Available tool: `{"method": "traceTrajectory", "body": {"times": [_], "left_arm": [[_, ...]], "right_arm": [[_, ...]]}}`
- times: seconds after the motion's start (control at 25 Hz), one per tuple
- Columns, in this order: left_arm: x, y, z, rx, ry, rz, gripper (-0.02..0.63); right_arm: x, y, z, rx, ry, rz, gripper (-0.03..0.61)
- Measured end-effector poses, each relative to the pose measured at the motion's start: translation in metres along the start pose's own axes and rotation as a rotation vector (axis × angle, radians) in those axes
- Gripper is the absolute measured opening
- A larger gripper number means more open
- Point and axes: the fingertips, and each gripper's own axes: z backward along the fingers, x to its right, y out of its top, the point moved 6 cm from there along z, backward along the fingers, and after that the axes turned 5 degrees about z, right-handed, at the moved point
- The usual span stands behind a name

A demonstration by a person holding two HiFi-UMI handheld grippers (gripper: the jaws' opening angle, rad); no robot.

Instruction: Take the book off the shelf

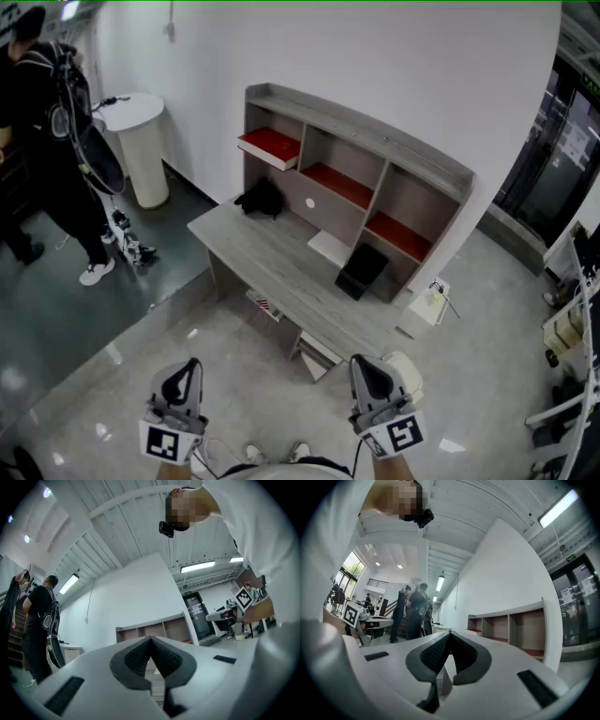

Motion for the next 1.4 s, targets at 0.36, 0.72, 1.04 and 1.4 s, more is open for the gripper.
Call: {"method": "traceTrajectory", "body": {"times": [0.36, 0.72, 1.04, 1.4], "left_arm": [[-0.028, -0.002, 0.009, 0.008, -0.014, 0.017, 0.017], [-0.060, -0.022, 0.026, 0.007, 0.024, 0.131, 0.017], [-0.086, -0.053, -0.018, 0.003, 0.035, 0.157, 0.017], [-0.132, -0.071, -0.177, -0.010, 0.032, 0.179, 0.017]], "right_arm": [[-0.023, 0.003, -0.019, -0.005, -0.007, 0.003, 0.021], [-0.047, 0.003, -0.040, -0.007, 0.059, -0.023, 0.021], [-0.013, -0.036, -0.094, -0.033, 0.051, -0.048, 0.021], [0.081, -0.067, -0.239, 0.023, 0.097, -0.082, 0.021]]}}
